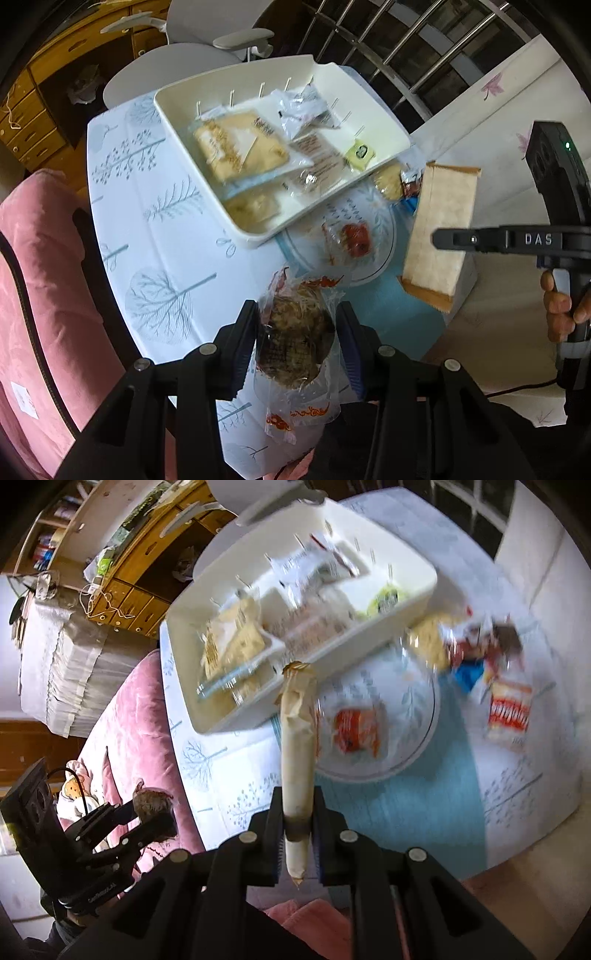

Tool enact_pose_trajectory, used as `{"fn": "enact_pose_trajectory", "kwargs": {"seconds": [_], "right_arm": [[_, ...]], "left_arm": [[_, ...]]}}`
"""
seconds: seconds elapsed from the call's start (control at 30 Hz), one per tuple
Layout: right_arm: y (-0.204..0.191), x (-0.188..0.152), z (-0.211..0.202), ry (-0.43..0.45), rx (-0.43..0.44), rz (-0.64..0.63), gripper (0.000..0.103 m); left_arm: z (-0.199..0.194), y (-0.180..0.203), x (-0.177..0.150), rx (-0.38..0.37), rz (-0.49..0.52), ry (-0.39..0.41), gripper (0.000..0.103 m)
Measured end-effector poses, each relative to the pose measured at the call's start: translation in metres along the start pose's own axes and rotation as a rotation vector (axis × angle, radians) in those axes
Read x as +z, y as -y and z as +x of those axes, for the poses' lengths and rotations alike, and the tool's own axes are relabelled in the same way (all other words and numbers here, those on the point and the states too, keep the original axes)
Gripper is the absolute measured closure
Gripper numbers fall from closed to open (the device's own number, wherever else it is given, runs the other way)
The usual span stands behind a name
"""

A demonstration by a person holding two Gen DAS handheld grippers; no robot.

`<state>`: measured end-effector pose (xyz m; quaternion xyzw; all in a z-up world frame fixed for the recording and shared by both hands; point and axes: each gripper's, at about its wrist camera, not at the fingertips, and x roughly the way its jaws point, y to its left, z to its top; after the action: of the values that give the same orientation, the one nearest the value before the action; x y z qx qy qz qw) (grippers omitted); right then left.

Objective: Organize snacks
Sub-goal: 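Lower the wafer bar into the tray and open the right tool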

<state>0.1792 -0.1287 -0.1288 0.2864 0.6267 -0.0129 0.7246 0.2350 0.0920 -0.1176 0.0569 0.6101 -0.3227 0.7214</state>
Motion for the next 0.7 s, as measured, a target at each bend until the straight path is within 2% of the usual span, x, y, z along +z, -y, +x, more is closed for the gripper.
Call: {"fn": "enact_pose_trajectory", "kwargs": {"seconds": [0.17,0.3,0.4,0.53,0.7], "right_arm": [[-0.003,0.03,-0.024,0.041,0.009,-0.04,0.091],[-0.003,0.056,-0.034,0.071,0.008,-0.061,0.091],[0.004,0.078,-0.039,0.094,0.057,-0.045,0.091],[0.015,0.107,-0.034,0.102,0.11,-0.024,0.091],[0.028,0.138,-0.018,0.065,0.141,-0.029,0.091]], "left_arm": [[-0.002,0.008,0.025,-0.013,-0.028,0.006,0.061],[-0.003,0.015,0.049,-0.019,-0.054,0.055,0.061],[0.001,0.018,0.069,-0.012,-0.091,0.086,0.061],[0.01,0.021,0.091,-0.025,-0.165,0.139,0.061],[0.027,0.026,0.113,-0.021,-0.224,0.178,0.061]]}}
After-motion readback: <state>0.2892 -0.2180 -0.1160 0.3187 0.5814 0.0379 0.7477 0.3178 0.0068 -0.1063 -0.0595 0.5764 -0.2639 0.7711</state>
